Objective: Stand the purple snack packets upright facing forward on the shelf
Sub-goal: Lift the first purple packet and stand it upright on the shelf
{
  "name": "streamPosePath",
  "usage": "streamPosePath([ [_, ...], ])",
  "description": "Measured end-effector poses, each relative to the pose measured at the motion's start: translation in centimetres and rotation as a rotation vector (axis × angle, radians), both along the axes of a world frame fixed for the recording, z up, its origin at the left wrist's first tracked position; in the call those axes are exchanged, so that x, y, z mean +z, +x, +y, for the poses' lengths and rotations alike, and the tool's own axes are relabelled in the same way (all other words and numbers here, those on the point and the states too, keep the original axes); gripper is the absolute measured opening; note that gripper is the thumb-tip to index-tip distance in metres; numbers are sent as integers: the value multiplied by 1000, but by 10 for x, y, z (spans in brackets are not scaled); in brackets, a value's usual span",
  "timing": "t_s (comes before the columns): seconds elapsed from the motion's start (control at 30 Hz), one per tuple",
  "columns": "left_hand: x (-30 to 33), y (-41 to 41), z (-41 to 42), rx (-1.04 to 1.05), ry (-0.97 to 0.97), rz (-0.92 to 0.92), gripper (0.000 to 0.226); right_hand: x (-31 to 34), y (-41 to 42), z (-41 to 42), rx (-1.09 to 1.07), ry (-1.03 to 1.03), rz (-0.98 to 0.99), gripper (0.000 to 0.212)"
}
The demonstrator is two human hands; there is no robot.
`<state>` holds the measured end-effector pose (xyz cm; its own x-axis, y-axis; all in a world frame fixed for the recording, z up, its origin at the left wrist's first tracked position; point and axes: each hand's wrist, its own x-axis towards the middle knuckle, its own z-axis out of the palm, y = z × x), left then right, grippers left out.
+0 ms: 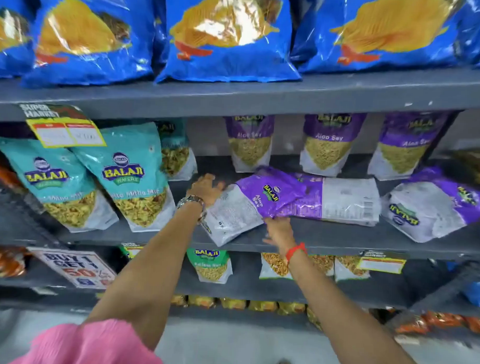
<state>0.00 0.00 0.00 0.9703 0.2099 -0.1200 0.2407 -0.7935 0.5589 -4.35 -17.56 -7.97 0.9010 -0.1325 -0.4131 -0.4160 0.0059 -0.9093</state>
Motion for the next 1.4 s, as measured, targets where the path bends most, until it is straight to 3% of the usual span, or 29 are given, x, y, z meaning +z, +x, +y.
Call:
streamPosePath([
  [0.1, 3, 26, -5, 79, -180, 68, 47, -9, 10, 6, -41, 204, 128, 33],
  [0.17, 3, 43, -7, 91, -209, 121, 46, -14, 18, 8, -124, 276, 143, 18],
  [0.33, -12, 68, -19, -20, -129, 240, 46, -17, 26, 7, -218, 314, 145, 26],
  [0.5, -19, 75, -14, 27, -292, 244, 49, -21, 25, 5, -299, 360, 140, 27],
  [0.63, -10, 71, 1, 75, -449, 243, 47, -14, 21, 6, -346, 348, 19, 10],
  [0.77, -3, 67, 23, 73, -739, 237, 21, -3, 32, 19, -366, 299, -126, 33],
  [1.0, -9, 47, 52, 11, -918, 344, 58, 18, 48, 32, -349, 187, -390, 40],
  [1.07, -6, 41, 55, 44, -934, 261, 46, 25, 54, 35, -333, 177, -415, 39],
  [1.17, 0, 38, 51, 95, -984, 113, 51, 39, 64, 34, -299, 131, -444, 35],
  [1.3, 15, 41, 49, 250, -993, -88, 33, 60, 71, 32, -233, 48, -553, 31],
  [1.4, 16, 40, 48, 330, -1010, -172, 27, 61, 79, 32, -250, 47, -566, 9],
])
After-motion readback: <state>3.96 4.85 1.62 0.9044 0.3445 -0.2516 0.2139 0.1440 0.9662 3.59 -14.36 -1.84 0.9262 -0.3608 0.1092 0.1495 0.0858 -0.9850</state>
